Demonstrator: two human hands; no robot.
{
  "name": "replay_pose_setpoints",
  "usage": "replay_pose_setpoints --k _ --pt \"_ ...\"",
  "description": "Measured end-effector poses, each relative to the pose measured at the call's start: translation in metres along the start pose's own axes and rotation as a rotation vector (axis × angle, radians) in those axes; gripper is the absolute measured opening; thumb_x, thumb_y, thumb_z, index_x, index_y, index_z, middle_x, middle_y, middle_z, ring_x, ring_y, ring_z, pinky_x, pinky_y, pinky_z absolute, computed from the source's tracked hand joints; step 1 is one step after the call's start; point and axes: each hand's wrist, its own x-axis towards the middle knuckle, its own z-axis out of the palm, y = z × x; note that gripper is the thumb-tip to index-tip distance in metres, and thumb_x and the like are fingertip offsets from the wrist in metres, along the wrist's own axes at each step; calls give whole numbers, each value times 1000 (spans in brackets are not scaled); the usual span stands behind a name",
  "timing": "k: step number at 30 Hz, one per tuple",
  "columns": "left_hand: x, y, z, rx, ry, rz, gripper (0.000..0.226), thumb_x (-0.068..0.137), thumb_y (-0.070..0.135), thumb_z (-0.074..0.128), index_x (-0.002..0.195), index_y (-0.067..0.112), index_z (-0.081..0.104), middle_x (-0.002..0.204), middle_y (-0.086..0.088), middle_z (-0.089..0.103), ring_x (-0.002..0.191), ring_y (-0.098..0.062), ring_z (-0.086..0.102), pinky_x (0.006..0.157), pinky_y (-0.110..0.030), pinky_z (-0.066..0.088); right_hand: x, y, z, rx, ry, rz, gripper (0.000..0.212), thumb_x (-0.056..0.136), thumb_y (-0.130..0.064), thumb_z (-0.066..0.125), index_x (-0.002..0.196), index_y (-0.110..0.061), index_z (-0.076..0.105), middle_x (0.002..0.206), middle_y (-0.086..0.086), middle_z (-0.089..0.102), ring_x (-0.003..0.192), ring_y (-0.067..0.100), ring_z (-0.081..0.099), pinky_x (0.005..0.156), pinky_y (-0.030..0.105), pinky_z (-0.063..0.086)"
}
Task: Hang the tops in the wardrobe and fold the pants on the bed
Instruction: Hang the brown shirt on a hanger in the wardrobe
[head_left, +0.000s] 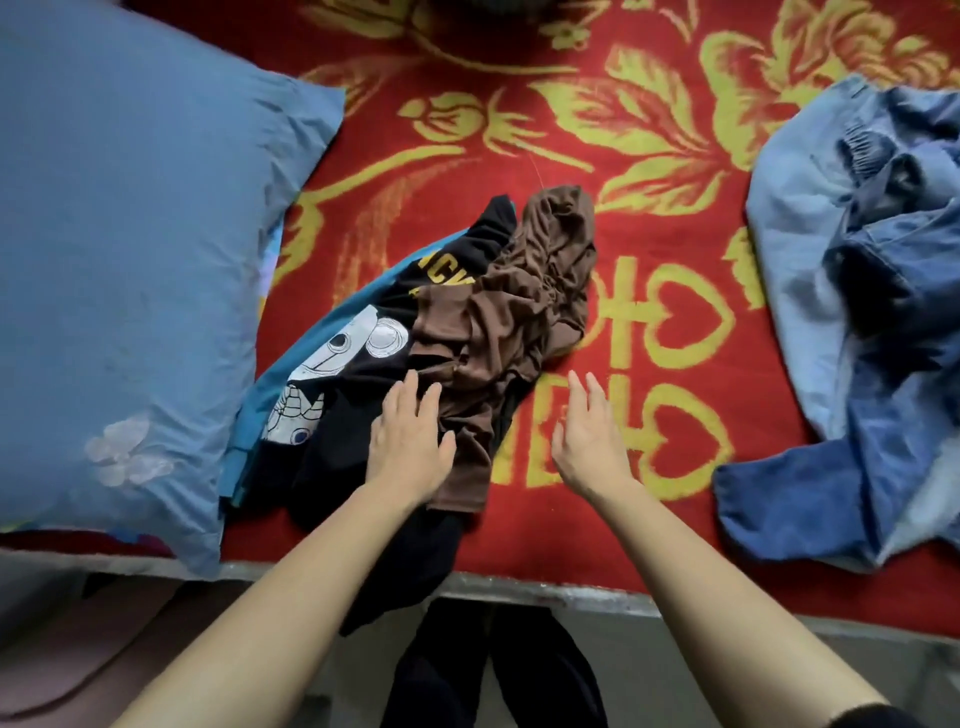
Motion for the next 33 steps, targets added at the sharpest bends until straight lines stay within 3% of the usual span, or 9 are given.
replay_pose_setpoints --k 5,9,11,15,21,23,25,28,33 --pt "56 -20 75 41 -266 -66 66 94 47 45 152 22 25 152 -4 35 142 -24 25 112 -50 28 51 1 52 58 56 -49 67 94 -4 45 156 -14 24 163 14 15 146 33 24 112 42 36" --pt "63 -34 113 178 -138 -49 64 89 40 51 149 21 33 141 -1 48 134 -24 34 114 -49 26 96 -7 71 165 309 -6 63 96 -4 44 156 -8 23 163 16 16 146 32 25 117 36 26" --pt "61 -38 121 179 -112 -41 63 89 37 53 148 22 36 140 -1 49 135 -24 34 116 -49 23 116 -10 74 165 309 45 64 98 -9 46 157 -8 20 160 14 24 143 32 28 117 37 25" --pt "61 -38 114 174 -85 -9 50 94 31 49 143 23 43 135 -1 52 131 -25 38 113 -48 28 127 -9 67 -27 290 100 46 100 -25 48 143 -8 44 126 17 55 117 37 47 101 44 33" --pt "60 -32 50 -393 -46 -334 32 93 12 43 122 16 57 120 -21 62 110 -40 57 90 -41 44 71 3 19 -59 219 121 55 94 -49 58 134 -13 48 111 18 68 103 40 61 88 46 42" --pt "51 -33 22 -559 45 -478 25 94 11 41 114 9 56 119 -24 62 110 -42 56 89 -40 42 46 15 -2 -101 141 222 65 92 -55 59 137 -11 45 107 22 69 100 42 65 84 46 48" --pt "38 -35 -8 -635 151 -551 23 96 14 41 112 5 55 119 -25 62 110 -42 55 91 -41 40 24 28 -26 -98 64 359 55 93 -56 55 124 -11 54 113 22 67 106 41 63 84 45 49" --pt "14 -33 -55 -598 240 -484 22 94 15 43 112 8 55 110 -24 63 103 -42 57 86 -43 42 1 28 -72 -31 84 385 49 98 -53 48 110 -7 61 115 24 61 111 42 58 87 45 47" --pt "-13 -17 -157 -657 514 -260 26 90 10 47 114 13 58 103 -16 68 95 -36 61 80 -39 44 -23 -23 -181 345 444 175 42 96 -46 58 86 -5 58 97 21 57 97 36 57 83 41 40"
